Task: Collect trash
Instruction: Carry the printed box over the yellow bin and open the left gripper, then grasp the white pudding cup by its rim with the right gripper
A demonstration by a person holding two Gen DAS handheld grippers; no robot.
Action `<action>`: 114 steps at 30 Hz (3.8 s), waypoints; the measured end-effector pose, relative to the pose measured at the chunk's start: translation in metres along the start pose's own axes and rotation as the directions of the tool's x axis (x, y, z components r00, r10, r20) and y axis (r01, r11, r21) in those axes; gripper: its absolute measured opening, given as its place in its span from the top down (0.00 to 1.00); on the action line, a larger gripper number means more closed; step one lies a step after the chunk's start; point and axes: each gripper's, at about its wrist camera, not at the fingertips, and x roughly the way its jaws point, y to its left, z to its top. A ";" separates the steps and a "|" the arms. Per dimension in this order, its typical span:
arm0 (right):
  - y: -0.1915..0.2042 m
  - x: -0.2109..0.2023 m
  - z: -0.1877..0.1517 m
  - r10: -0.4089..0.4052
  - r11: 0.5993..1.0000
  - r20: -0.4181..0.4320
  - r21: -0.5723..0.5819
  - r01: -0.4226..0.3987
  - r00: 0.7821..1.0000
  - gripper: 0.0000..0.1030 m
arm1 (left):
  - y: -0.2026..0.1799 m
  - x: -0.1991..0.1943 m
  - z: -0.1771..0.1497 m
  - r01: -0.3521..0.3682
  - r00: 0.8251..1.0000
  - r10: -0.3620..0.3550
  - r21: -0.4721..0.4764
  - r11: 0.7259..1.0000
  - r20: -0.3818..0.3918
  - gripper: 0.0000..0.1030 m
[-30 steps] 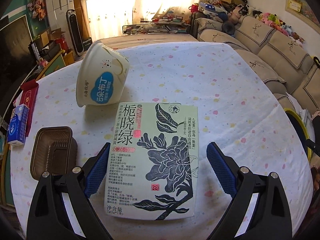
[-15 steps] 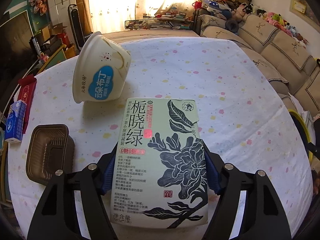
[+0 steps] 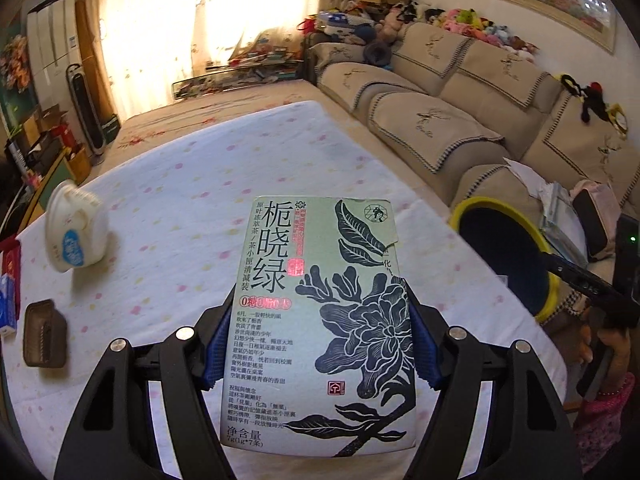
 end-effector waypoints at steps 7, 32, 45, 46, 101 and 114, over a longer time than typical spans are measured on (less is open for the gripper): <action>-0.031 -0.019 0.002 -0.063 0.998 0.052 0.032 0.061 0.997 0.36 | -0.108 0.032 0.025 0.139 0.990 -0.136 0.130 0.982 -0.035 0.31; -0.087 -0.034 -0.001 -0.088 0.991 0.063 0.110 0.081 0.994 0.34 | -0.199 0.111 0.055 0.209 0.977 -0.196 0.176 0.962 -0.085 0.22; -0.046 -0.020 0.000 -0.056 0.998 0.026 0.039 0.055 0.998 0.34 | -0.043 0.019 0.004 0.116 0.990 -0.112 -0.045 0.992 0.080 0.21; -0.039 -0.019 0.000 -0.051 0.998 0.020 0.026 0.051 0.998 0.34 | -0.030 0.014 -0.002 0.100 0.992 -0.094 -0.066 0.993 0.089 0.21; 0.500 0.174 0.028 0.013 0.715 -0.261 -0.673 -0.192 0.965 0.21 | 0.197 -0.089 -0.145 -0.105 0.960 0.209 -0.454 0.885 0.186 0.15; 0.479 0.197 0.030 0.043 0.774 -0.366 -0.576 -0.263 0.929 0.59 | 0.197 -0.086 -0.144 -0.122 0.961 0.219 -0.449 0.885 0.171 0.15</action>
